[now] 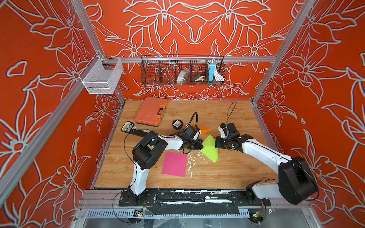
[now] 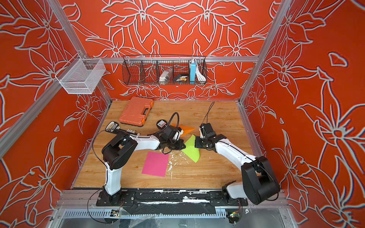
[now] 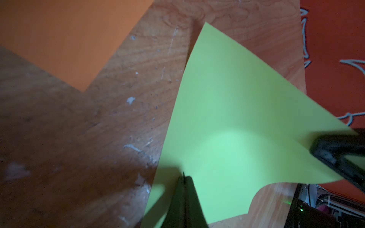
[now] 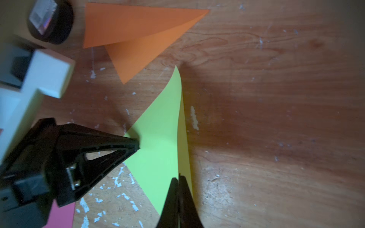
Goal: Fold the square paper diagonally
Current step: Fold the paper at the center of the board.
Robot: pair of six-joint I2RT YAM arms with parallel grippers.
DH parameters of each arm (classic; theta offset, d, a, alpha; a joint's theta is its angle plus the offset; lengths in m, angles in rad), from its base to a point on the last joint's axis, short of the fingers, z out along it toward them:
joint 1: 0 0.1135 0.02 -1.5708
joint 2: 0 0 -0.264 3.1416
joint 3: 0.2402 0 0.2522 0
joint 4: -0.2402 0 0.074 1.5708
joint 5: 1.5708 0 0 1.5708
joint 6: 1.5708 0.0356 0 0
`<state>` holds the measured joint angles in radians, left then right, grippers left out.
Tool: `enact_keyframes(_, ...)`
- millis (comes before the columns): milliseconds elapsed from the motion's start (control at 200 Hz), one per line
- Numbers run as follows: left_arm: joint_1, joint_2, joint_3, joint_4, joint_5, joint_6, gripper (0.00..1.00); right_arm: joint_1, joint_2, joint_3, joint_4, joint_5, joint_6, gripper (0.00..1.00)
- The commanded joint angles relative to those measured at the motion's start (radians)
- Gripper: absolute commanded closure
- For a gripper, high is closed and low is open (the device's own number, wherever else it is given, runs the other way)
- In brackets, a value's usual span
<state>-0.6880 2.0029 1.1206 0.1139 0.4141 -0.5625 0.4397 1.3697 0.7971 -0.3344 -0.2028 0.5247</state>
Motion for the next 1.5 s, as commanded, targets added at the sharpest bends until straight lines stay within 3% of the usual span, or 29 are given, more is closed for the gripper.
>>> enact_keyframes(0, -0.007, 0.028, 0.017, -0.034, 0.004, 0.002, 1.0, 0.01, 0.026, -0.024, 0.079, -0.111, -0.004, 1.0)
enact_keyframes(315, -0.007, 0.035, 0.024, -0.042, -0.005, 0.006, 1.0, 0.028, 0.116, -0.041, 0.188, -0.231, -0.003, 0.99)
enact_keyframes(1496, -0.007, 0.029, 0.026, -0.056, -0.014, 0.01, 1.0, 0.054, 0.261, 0.001, 0.275, -0.188, 0.029, 0.96)
